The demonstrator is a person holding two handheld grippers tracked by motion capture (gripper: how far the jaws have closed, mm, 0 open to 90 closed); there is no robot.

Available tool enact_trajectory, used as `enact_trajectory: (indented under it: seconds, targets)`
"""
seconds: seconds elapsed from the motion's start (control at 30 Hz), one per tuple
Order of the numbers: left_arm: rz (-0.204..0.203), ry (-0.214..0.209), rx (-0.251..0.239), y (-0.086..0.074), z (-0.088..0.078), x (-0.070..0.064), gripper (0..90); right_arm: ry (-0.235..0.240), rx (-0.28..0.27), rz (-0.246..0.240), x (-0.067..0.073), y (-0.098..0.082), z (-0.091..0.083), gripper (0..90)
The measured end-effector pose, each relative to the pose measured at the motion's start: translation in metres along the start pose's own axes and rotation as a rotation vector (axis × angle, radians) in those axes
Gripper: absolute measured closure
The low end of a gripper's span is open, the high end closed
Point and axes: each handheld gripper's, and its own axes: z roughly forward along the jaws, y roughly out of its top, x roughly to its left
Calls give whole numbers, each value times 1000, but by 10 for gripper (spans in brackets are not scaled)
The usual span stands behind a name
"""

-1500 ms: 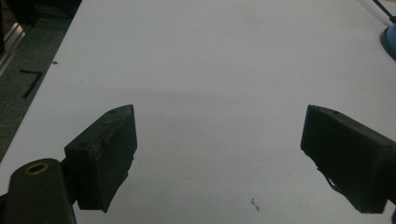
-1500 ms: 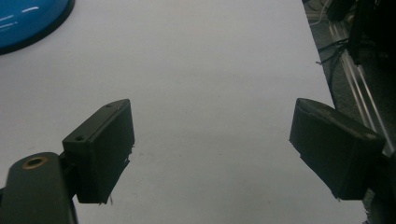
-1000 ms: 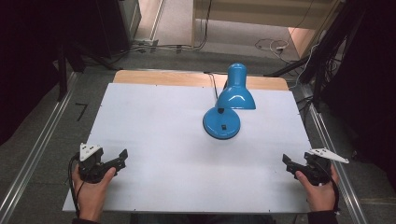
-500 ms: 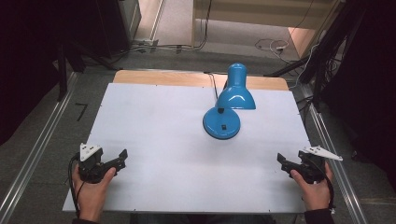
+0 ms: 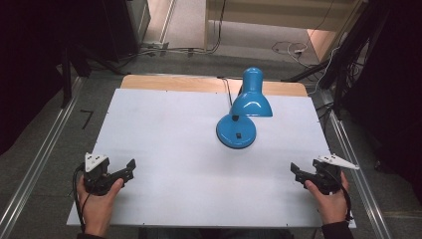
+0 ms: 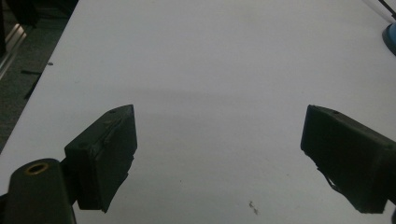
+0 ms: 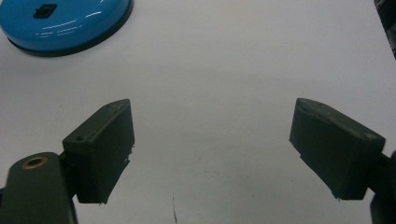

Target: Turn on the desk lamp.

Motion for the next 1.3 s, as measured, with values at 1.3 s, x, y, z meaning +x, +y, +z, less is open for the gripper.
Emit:
enact_trajectory:
  seconds: [1.3]
  targets:
    - [9,-2,0,0,1,-1,109,64,-15,-56,25,15,19,126]
